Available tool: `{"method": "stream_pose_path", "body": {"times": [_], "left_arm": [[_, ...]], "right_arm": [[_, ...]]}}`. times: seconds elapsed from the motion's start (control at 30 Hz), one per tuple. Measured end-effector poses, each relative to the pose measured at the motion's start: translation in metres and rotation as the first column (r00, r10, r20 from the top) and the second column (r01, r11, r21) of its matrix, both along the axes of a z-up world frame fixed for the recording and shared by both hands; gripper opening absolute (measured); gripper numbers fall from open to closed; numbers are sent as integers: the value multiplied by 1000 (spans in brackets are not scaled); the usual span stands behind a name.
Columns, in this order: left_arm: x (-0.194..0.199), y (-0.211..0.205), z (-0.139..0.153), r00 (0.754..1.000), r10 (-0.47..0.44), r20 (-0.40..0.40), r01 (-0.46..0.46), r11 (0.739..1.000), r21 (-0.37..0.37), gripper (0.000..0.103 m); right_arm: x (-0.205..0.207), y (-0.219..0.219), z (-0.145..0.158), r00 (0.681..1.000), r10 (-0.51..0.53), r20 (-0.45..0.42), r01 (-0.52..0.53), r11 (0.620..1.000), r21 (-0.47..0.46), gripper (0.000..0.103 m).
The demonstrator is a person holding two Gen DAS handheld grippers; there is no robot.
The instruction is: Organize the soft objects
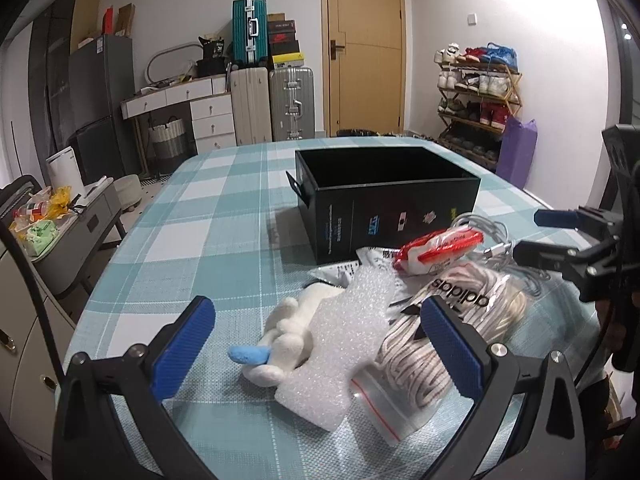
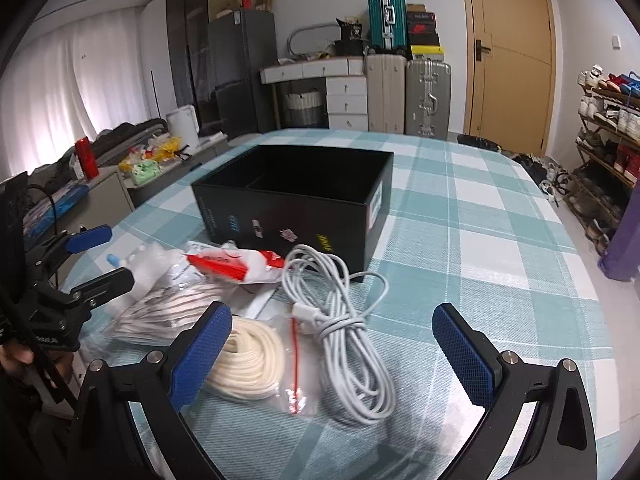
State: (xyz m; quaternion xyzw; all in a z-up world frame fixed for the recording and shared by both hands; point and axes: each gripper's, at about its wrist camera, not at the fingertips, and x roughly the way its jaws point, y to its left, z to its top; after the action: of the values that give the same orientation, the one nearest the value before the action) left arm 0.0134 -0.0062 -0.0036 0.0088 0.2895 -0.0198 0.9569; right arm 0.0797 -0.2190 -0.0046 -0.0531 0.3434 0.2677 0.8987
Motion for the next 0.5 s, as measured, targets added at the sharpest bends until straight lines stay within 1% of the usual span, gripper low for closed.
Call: {"method": "stream_pose_path", "body": {"times": [0.13,0.27,0.33,0.4,0.43,0.5], "left_arm": [[2,1,-4,1000,1,-14,-1,1000,5,103],[3,3,-7,1000,-8,-26,8,1000,-15,102],[2,4,-8,1000,-15,-27,15,1000,-25,101],[1,4,-8,999,-34,-27,32,999,-41,91],[1,3,-8,999,-40,-30,39,998,-43,90],[0,2,-8,999,-45,-22,44,998,-34,86]], "right_arm": [[8,1,-4,1000,-11,-5,11,1000,-9,94],[15,3,-8,1000,-1,-26,1,1000,-5,91],[18,3,-9,999,-2,-33,1,1000,-22,85],[22,3,-12,999,-7,-48,5,999,-33,82],[24,3,-13,998,-9,-58,7,999,-31,79],[28,3,-17,997,-2,-83,0,1000,-28,75]]}}
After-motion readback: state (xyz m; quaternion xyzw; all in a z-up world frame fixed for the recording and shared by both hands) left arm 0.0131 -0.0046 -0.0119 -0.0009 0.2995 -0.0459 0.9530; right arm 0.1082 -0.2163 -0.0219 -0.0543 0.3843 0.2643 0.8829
